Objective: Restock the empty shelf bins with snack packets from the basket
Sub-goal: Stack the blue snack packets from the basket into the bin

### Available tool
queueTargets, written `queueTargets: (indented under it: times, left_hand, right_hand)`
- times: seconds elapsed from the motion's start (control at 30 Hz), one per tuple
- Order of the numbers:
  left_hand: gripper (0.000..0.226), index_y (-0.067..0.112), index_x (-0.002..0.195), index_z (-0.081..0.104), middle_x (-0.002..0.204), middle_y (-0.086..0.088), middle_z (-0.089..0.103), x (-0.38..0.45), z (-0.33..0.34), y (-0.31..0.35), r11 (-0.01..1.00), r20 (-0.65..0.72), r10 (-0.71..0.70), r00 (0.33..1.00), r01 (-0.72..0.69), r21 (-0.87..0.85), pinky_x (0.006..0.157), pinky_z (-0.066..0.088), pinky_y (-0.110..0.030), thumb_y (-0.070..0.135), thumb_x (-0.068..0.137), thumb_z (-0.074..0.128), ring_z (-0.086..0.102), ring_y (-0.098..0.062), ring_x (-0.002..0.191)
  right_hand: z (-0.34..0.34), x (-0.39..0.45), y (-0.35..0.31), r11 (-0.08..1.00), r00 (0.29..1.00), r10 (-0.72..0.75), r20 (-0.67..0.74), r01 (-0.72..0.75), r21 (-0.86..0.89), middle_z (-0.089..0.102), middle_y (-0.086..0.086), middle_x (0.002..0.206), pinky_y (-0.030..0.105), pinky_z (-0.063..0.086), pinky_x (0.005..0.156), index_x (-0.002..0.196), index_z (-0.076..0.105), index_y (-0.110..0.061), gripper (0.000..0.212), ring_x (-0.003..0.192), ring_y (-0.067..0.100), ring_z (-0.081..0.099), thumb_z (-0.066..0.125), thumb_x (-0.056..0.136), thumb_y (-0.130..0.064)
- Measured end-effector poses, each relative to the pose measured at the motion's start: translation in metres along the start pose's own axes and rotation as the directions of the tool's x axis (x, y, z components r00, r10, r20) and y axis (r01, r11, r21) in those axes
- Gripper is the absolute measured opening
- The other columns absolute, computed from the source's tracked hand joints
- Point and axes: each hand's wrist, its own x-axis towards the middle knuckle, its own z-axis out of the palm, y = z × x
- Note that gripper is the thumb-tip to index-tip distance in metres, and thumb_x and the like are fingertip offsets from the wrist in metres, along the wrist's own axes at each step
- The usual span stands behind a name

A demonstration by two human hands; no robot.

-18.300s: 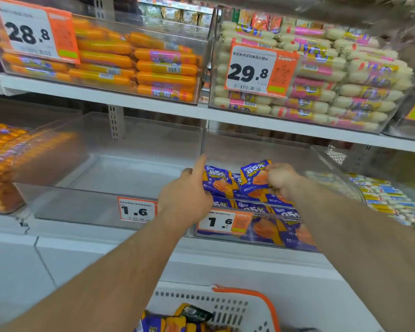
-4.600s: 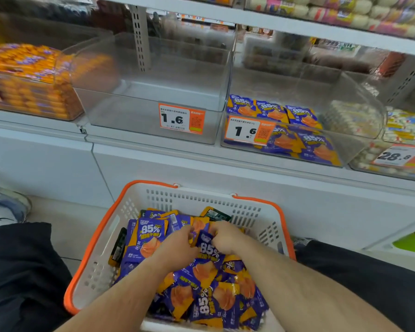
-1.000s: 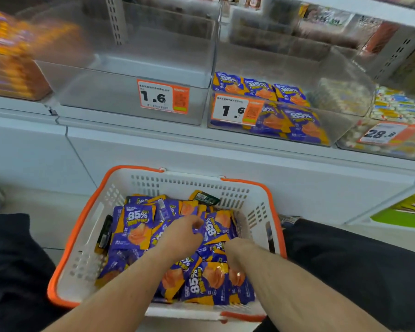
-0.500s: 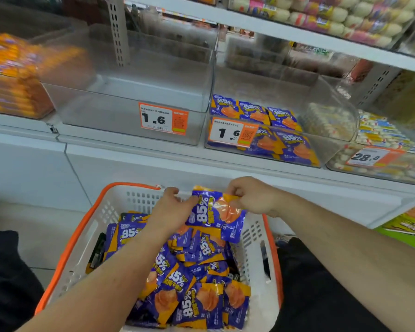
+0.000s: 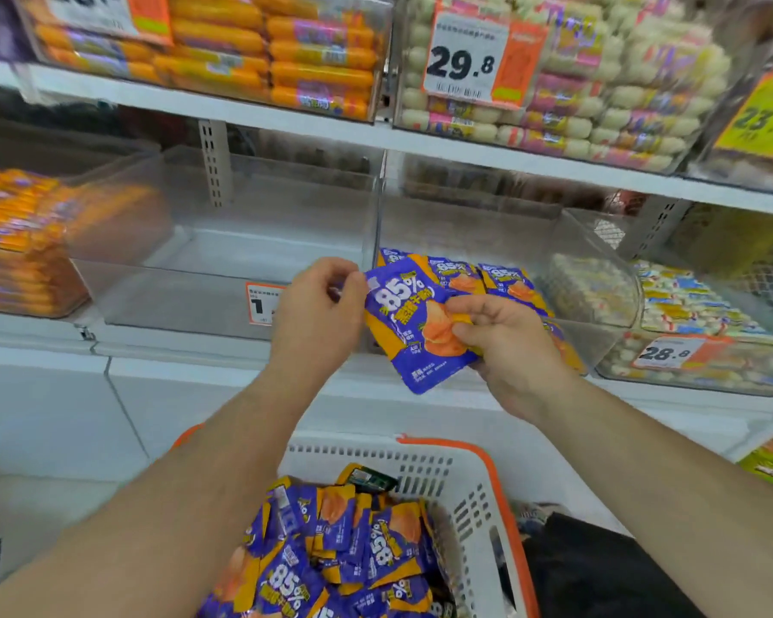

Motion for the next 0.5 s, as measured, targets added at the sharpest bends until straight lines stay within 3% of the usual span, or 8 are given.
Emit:
queueTargets:
  times: [0.1, 0.13, 0.2, 0.27, 0.33, 0.43, 0.5]
  left_hand:
    - [0.027, 0.017, 0.099, 0.067, 0.093, 0.005, 0.066, 0.028, 0.009, 0.005, 0.952, -0.046, 0.228, 0.973, -0.212, 0.222, 0.078, 0.046, -0.032, 0.034, 0.090, 0.049, 0.059, -0.019, 0.086]
    - [0.029, 0.017, 0.105, 0.067, 0.099, 0.002, 0.068, 0.037, 0.014, 0.003, 0.914, 0.014, 0.239, 0.971, -0.230, 0.333, 0.081, 0.047, -0.036, 0.036, 0.094, 0.049, 0.060, -0.024, 0.093]
    - [0.037, 0.020, 0.112, 0.063, 0.104, -0.001, 0.070, 0.048, 0.024, -0.001, 0.804, 0.158, 0.128, 0.979, -0.196, 0.562, 0.082, 0.047, -0.037, 0.047, 0.098, 0.043, 0.062, -0.029, 0.098]
    - [0.045, 0.019, 0.106, 0.063, 0.097, -0.006, 0.071, 0.047, 0.034, -0.010, 0.590, 0.238, 0.096, 0.966, -0.248, 0.769, 0.073, 0.041, -0.034, 0.051, 0.100, 0.032, 0.065, -0.031, 0.092]
    - [0.046, 0.018, 0.097, 0.063, 0.087, -0.006, 0.071, 0.040, 0.037, -0.013, 0.444, 0.247, 0.167, 0.955, -0.296, 0.845, 0.067, 0.033, -0.032, 0.048, 0.101, 0.028, 0.065, -0.028, 0.082]
    - [0.046, 0.019, 0.091, 0.061, 0.081, -0.005, 0.070, 0.038, 0.037, -0.015, 0.401, 0.239, 0.219, 0.946, -0.310, 0.862, 0.066, 0.031, -0.032, 0.046, 0.101, 0.025, 0.064, -0.027, 0.077]
    - [0.046, 0.020, 0.089, 0.062, 0.079, -0.005, 0.070, 0.039, 0.037, -0.016, 0.398, 0.238, 0.240, 0.941, -0.319, 0.860, 0.065, 0.030, -0.031, 0.045, 0.101, 0.026, 0.064, -0.027, 0.075]
  right_hand:
    - [-0.006, 0.025, -0.027, 0.999, 0.985, -0.031, -0.172, 0.034, 0.013, 0.072, 0.005, 0.077, 0.034, 0.052, 0.063, 0.088, 0.063, -0.015, 0.026, 0.068, 0.024, 0.067, 0.055, 0.088, 0.009]
    - [-0.007, 0.036, -0.033, 0.999, 0.974, -0.025, -0.225, 0.035, 0.039, 0.071, 0.009, 0.078, 0.035, 0.054, 0.061, 0.086, 0.062, -0.014, 0.024, 0.067, 0.025, 0.066, 0.057, 0.087, 0.009]
    - [-0.009, 0.064, -0.039, 0.997, 0.956, 0.010, -0.293, 0.012, 0.073, 0.069, 0.019, 0.088, 0.039, 0.059, 0.068, 0.083, 0.059, -0.011, 0.024, 0.072, 0.029, 0.067, 0.056, 0.086, 0.013]
    - [-0.009, 0.093, -0.040, 0.998, 0.950, 0.061, -0.306, -0.055, 0.027, 0.066, 0.028, 0.106, 0.048, 0.059, 0.078, 0.082, 0.059, -0.010, 0.022, 0.084, 0.033, 0.066, 0.054, 0.087, 0.011]
    - [-0.005, 0.113, -0.038, 0.990, 0.962, 0.086, -0.259, -0.113, -0.089, 0.065, 0.024, 0.110, 0.043, 0.060, 0.076, 0.089, 0.061, -0.010, 0.016, 0.080, 0.027, 0.064, 0.054, 0.090, 0.004]
    - [0.006, 0.138, -0.035, 0.971, 0.973, 0.111, -0.204, -0.151, -0.188, 0.058, 0.007, 0.086, 0.026, 0.052, 0.058, 0.121, 0.058, 0.002, 0.028, 0.065, 0.015, 0.055, 0.049, 0.095, -0.001]
    - [0.017, 0.152, -0.032, 0.959, 0.977, 0.136, -0.165, -0.171, -0.225, 0.057, 0.009, 0.093, 0.025, 0.051, 0.057, 0.128, 0.052, 0.006, 0.033, 0.065, 0.014, 0.055, 0.048, 0.095, 0.001]
